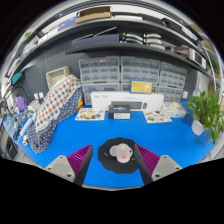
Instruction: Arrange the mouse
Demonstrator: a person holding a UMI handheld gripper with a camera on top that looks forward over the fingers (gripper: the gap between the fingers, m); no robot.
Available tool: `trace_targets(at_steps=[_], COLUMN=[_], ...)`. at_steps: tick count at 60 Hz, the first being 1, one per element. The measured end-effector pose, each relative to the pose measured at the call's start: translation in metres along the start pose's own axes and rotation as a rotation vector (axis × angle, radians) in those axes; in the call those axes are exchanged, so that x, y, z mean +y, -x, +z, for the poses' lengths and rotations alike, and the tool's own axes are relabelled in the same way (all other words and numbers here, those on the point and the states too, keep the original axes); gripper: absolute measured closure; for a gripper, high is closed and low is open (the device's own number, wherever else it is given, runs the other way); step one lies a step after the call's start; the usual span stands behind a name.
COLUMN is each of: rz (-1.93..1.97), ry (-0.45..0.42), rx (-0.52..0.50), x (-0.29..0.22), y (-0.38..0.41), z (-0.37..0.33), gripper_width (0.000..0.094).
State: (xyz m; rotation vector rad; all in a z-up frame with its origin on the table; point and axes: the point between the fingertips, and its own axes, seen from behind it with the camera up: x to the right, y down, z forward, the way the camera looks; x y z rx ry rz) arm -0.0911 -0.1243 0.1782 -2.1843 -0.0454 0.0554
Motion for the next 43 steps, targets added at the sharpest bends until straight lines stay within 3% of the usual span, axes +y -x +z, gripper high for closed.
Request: trace_targets(at_steps=[15,43], rz=[-0.009,-0.004], ry=[-0.043,-0.035], rx=[0.023,0.043], x=[0.011,0.035], y=[0.005,0.005], z=[-0.065,-0.104], gripper_width=[0.0101,0.0102])
